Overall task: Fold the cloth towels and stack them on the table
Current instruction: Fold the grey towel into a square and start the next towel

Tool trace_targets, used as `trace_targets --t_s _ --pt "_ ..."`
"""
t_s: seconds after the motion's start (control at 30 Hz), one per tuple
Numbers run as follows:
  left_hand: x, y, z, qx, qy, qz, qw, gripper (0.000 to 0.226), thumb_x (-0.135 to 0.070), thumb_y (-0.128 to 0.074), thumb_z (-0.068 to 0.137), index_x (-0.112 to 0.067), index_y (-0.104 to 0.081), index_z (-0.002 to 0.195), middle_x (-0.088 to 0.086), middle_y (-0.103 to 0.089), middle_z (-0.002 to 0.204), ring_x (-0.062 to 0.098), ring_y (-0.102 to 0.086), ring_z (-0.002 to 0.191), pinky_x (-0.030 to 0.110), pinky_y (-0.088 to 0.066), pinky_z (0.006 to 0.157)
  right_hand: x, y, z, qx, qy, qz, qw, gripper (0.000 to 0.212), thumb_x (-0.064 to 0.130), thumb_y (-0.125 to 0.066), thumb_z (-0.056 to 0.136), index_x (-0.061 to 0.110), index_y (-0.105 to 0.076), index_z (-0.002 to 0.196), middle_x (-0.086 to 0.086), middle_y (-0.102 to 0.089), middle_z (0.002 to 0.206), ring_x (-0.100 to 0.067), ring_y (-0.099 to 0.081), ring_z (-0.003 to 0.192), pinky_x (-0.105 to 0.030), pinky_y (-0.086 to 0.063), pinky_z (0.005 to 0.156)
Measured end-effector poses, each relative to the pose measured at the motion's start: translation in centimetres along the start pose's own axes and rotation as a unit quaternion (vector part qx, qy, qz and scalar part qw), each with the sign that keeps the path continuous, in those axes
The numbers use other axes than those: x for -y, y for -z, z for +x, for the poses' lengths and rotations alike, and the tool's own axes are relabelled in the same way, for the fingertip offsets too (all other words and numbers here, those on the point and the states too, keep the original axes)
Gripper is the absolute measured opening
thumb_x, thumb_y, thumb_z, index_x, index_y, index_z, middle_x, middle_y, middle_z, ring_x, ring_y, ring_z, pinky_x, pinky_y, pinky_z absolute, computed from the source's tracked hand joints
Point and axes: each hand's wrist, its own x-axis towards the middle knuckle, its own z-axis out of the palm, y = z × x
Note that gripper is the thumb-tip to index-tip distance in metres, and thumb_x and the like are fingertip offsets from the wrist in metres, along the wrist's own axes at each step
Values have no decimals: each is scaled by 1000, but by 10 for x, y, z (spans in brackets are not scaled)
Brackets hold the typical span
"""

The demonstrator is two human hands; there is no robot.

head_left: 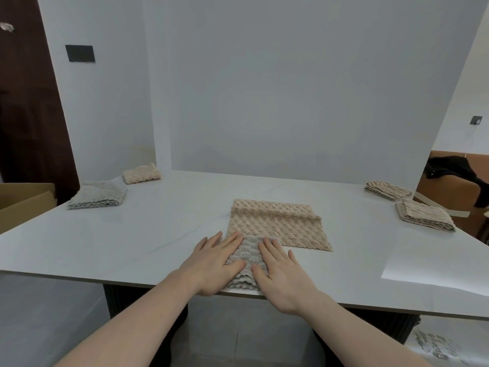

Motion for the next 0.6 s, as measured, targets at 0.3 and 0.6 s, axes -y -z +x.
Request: trace_targets --t_s 0.3,0.6 --pt "-1 0 -6 28 43 10 999 72 -74 -17 97 -45 7 159 -22 15 166 19 18 156 48 10 126 -1 5 -8 13 -33 1 999 79 65 -16 101 21 4 164 8 14 170 -9 13 157 -42 6 128" --pt "-3 -2 -16 14 88 -1 996 77 -77 -11 95 -40 4 161 -14 5 170 22 12 157 46 8 127 -17 14 -29 50 -58 -36 996 86 73 -10 98 21 10 163 9 15 170 -11 13 157 -44 10 127"
